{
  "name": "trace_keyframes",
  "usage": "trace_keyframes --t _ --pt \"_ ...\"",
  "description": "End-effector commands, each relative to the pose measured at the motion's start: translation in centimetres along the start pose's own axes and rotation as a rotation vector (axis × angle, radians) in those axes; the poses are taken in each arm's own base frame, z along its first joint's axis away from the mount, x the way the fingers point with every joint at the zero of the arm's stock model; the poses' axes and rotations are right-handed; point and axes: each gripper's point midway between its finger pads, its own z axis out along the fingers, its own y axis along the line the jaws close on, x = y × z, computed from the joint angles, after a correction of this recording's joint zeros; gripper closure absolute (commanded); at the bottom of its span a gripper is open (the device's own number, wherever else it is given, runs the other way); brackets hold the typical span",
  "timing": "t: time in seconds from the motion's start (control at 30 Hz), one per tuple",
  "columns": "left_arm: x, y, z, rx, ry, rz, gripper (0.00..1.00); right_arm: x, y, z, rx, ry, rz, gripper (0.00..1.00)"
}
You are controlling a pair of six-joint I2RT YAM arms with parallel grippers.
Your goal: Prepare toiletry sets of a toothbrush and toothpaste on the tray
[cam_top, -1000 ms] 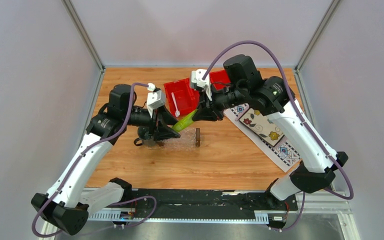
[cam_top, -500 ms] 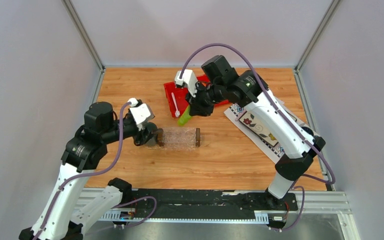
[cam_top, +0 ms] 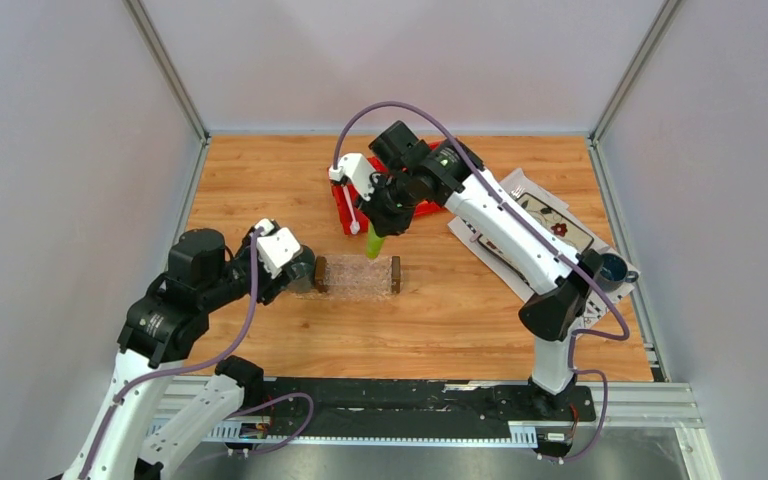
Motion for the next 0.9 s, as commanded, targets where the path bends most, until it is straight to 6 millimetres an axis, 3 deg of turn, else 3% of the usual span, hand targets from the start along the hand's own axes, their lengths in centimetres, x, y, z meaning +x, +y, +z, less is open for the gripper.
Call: trace_keyframes --t 0.0,0.27,0.87 --pt "1.5 0.5 0.0 -0.041 0.047 0.012 0.36 -0.3 -1.1 0.2 0.054 0.011 0.009 1.00" --pt "3.1 0.2 0.5 -0.058 0.068 0.004 0.36 1.3 -1.5 2.5 0.048 0.088 0.026 1.00" --pt "3.7 -0.1 0.5 -0.063 0.059 0.002 0.36 2.5 -1.6 4.5 0.028 0.132 0.037 1.00"
